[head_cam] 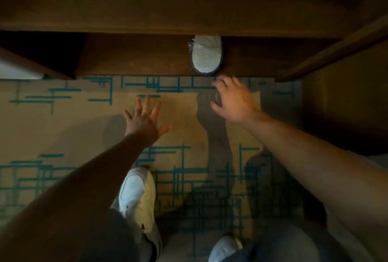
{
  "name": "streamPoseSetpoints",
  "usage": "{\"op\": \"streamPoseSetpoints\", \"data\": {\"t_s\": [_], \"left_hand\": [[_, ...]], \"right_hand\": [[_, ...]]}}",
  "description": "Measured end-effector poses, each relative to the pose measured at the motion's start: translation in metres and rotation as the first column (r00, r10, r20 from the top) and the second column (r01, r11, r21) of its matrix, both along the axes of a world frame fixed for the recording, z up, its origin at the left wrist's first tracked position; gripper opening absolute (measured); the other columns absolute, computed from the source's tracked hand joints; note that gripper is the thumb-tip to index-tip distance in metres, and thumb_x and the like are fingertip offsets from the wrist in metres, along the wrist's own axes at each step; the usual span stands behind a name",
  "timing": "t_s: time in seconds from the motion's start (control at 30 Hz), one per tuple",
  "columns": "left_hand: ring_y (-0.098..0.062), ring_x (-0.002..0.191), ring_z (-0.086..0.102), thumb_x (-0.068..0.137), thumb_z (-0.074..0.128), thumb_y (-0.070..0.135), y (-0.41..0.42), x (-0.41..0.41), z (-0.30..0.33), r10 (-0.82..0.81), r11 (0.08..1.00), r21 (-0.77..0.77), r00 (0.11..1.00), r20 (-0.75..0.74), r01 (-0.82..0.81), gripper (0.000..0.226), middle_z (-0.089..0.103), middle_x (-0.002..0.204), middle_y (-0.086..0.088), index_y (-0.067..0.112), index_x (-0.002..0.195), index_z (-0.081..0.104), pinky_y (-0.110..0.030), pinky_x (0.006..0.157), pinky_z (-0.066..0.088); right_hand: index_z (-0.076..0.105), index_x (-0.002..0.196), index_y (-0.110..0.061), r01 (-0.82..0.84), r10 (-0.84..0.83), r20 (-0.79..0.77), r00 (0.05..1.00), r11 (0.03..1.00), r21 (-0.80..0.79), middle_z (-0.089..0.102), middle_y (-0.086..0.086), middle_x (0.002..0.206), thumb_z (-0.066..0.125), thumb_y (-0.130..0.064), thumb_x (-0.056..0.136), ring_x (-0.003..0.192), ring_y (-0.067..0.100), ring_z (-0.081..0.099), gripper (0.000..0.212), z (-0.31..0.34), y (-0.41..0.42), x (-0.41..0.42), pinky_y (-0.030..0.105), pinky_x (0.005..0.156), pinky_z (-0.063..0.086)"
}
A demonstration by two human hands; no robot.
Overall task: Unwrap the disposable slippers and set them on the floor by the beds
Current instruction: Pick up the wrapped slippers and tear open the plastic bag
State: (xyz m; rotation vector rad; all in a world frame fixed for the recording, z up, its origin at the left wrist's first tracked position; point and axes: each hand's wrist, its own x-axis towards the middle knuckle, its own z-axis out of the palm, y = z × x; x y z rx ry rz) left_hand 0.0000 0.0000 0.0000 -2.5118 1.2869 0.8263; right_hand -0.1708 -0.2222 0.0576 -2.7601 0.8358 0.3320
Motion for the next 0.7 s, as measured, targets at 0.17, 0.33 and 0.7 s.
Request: {"op": "streamPoseSetpoints", "data": {"t_s": [0.17, 0.33, 0.7], "left_hand": [[-0.036, 0.154, -0.011, 0.071, 0.05, 0.088, 0.022, -0.009, -0.031, 0.004, 1.0, -0.021, 1.0, 0.0, -0.004, 0.115, -0.014, 0.168, -0.007, 0.031, 0.159, 0.002, -0.081, 0.107, 0.016], [-0.037, 0.153, -0.012, 0.068, 0.047, 0.091, 0.03, -0.001, -0.042, -0.062, 0.998, 0.013, 0.997, 0.048, 0.061, 0.119, -0.02, 0.166, -0.006, 0.034, 0.158, -0.005, -0.083, 0.105, 0.014], [-0.034, 0.153, -0.017, 0.067, 0.065, 0.08, 0.046, -0.002, -0.044, 0.003, 0.999, 0.034, 1.0, -0.025, -0.002, 0.122, -0.026, 0.165, 0.001, 0.04, 0.157, -0.008, -0.082, 0.104, 0.018]], "right_hand": [[0.031, 0.151, -0.021, -0.031, 0.031, 0.018, 0.999, 0.999, -0.029, 0.022, 0.006, 0.161, 0.065, -0.055, 0.082, 0.149, 0.032, 0.02, 0.085, -0.024, -0.025, 0.038, 0.052, 0.115, 0.028], [0.014, 0.158, -0.028, -0.119, 0.115, -0.072, 0.991, 0.991, -0.063, 0.003, -0.007, 0.167, 0.071, -0.062, 0.075, 0.154, 0.028, 0.0, 0.106, -0.045, -0.046, 0.074, 0.054, 0.12, 0.013], [0.026, 0.151, -0.032, -0.175, 0.142, -0.183, 0.973, 0.967, -0.183, 0.036, 0.0, 0.156, 0.077, -0.023, 0.077, 0.141, 0.037, 0.035, 0.091, -0.053, -0.051, 0.093, 0.055, 0.106, 0.039]]}}
